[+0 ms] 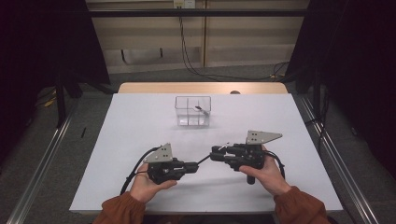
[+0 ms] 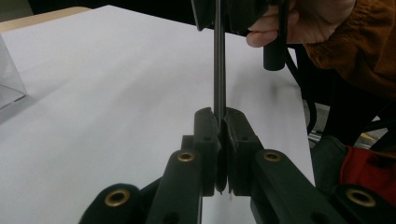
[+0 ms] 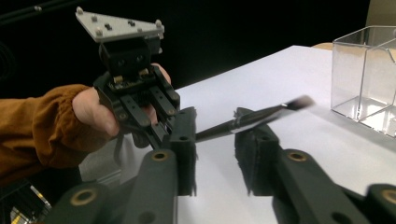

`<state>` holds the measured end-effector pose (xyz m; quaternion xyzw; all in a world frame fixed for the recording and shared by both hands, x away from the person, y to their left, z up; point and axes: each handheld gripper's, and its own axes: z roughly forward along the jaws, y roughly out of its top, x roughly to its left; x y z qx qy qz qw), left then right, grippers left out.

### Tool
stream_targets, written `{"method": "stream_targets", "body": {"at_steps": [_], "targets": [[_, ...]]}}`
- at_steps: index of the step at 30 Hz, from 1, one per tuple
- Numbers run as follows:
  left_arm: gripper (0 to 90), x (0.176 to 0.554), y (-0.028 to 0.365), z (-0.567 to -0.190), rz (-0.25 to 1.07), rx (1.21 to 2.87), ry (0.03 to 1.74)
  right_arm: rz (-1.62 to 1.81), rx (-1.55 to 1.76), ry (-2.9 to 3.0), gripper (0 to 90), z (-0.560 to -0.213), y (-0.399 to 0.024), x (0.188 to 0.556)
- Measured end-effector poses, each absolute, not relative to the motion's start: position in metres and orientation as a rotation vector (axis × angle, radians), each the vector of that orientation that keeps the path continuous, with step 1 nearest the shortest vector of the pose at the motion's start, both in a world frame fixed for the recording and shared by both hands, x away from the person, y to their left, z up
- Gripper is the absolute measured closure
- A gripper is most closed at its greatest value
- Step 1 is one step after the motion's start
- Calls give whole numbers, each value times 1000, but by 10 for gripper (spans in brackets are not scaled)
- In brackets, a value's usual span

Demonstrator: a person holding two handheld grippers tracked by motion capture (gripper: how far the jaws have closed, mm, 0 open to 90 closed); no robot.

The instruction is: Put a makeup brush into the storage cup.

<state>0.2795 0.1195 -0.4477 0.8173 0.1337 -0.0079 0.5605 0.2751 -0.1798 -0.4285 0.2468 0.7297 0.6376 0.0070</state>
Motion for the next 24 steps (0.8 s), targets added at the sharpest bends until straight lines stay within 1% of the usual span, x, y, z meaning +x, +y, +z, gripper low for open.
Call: {"method": "stream_targets", "body": {"at_steps": [5,12,13,15,24], "targets": [[841,279,118,-449,-15,1939,314,2064,799,2271,778,-429,-179,277],[818,282,117,-451,-11,1936,328,2108,810,2276,829,-429,-179,277],[805,282,117,-450,-1,1938,332,2114,806,2281,839,-428,-179,278],[746,283,118,-450,9,1940,338,2120,796,2286,860,-428,-179,277],[608,281,119,-450,59,1933,358,2093,803,2299,863,-428,-180,277]]}}
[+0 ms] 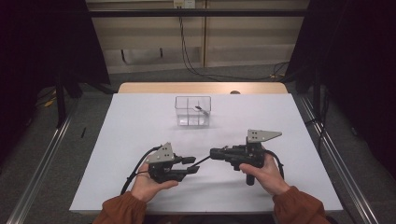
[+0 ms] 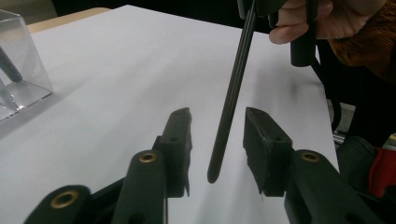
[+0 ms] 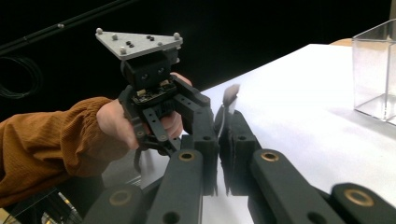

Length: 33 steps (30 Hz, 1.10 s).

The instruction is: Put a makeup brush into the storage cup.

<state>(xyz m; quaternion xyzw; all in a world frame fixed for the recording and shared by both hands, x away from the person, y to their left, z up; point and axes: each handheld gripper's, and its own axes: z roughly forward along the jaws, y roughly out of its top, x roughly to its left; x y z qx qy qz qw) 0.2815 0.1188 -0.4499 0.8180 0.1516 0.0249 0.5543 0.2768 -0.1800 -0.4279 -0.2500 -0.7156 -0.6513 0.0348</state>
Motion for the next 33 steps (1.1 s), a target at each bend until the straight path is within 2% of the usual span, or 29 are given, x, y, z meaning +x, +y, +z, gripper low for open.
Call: {"method": "stream_targets", "body": {"at_steps": [16,19,24,33], "targets": [[333,280,129,-442,178,1889,467,-1936,-829,-2273,863,-424,-193,281],[234,279,132,-441,195,1872,519,-1912,-846,-2304,863,-422,-195,281],[132,278,138,-437,203,1856,589,-1883,-873,-2328,862,-419,-201,283],[63,273,158,-432,225,1800,643,-1868,-917,-2378,863,-411,-210,287]]}}
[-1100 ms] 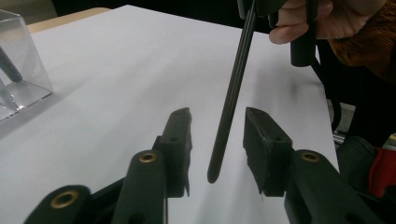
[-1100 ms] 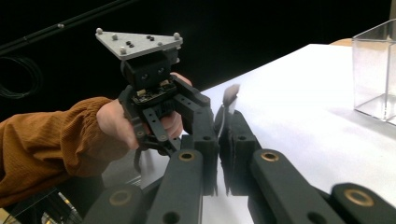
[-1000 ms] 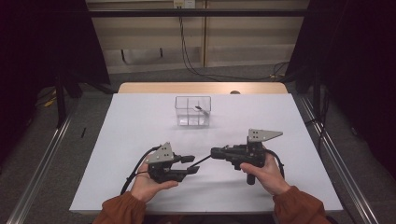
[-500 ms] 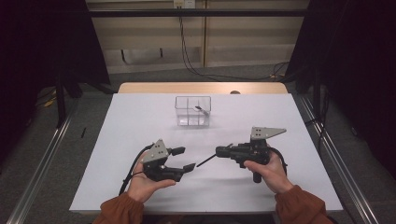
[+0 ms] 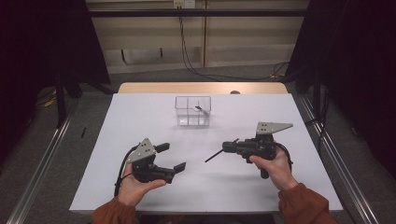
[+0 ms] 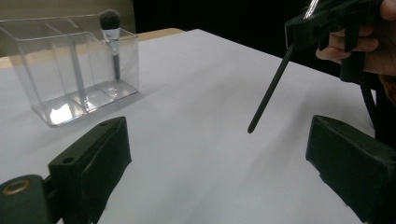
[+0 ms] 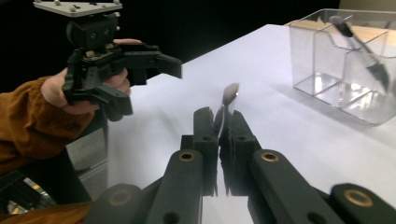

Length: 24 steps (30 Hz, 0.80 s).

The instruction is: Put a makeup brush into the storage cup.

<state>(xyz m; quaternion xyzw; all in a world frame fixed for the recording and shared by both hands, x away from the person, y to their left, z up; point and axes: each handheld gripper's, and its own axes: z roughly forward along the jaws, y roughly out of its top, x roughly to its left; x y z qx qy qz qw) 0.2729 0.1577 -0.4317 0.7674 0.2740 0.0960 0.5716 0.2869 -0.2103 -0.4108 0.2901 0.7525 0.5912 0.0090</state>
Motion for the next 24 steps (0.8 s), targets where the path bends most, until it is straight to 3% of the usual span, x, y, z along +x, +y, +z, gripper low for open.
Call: {"method": "stream_targets", "body": {"at_steps": [24], "targets": [[23,250,218,-435,378,1723,748,1689,934,2366,864,-390,-213,314]]}}
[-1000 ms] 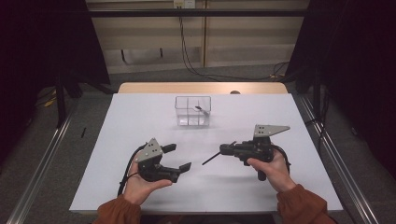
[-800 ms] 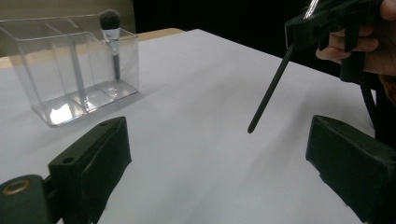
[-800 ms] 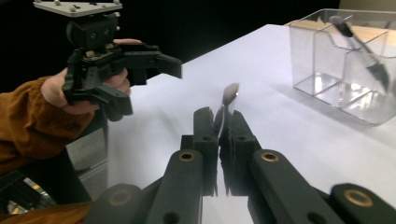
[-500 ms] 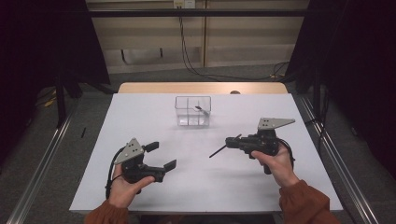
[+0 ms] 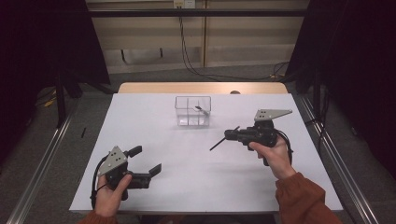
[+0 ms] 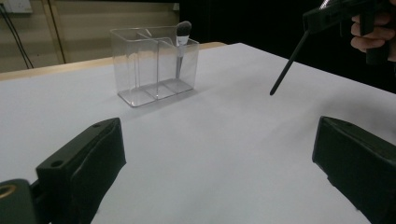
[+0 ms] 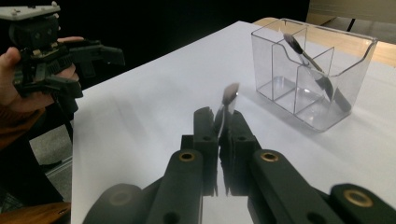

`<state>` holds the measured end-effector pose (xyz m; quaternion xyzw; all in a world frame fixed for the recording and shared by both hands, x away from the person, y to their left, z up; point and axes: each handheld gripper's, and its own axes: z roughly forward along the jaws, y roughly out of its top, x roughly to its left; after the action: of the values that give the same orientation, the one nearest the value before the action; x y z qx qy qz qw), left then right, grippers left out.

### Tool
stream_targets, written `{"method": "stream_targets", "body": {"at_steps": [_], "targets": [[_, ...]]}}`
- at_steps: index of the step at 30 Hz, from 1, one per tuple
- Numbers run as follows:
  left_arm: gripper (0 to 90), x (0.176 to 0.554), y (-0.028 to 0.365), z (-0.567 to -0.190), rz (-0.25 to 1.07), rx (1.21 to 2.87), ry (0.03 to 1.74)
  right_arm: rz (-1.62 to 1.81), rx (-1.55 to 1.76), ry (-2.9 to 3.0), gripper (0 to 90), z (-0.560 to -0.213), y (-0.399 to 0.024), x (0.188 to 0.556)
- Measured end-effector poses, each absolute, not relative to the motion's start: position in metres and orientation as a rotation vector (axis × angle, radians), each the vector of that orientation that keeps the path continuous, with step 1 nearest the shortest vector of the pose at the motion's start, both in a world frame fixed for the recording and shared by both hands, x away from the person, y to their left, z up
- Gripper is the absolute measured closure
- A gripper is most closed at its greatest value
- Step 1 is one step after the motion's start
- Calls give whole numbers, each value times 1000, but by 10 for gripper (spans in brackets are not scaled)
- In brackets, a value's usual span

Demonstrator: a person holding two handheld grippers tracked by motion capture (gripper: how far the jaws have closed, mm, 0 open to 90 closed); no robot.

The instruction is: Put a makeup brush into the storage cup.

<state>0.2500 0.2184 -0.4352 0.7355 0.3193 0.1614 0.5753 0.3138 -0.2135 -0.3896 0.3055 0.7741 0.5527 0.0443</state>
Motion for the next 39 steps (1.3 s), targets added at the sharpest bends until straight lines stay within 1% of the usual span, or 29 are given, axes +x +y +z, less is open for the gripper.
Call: {"method": "stream_targets", "body": {"at_steps": [5,9,12,14,17,25,39], "targets": [[11,249,232,-438,386,1673,782,1657,936,2369,864,-382,-211,323],[11,251,237,-441,406,1690,781,1633,931,2360,864,-373,-209,333],[14,250,243,-440,414,1656,769,1619,938,2347,864,-371,-211,342],[17,248,244,-439,456,1652,771,1609,948,2339,864,-372,-214,348],[16,248,244,-440,463,1664,773,1586,956,2332,864,-369,-214,353],[22,248,240,-442,450,1684,779,1597,981,2278,864,-360,-217,368],[22,249,238,-443,446,1709,766,1461,1017,2290,864,-339,-215,404]]}}
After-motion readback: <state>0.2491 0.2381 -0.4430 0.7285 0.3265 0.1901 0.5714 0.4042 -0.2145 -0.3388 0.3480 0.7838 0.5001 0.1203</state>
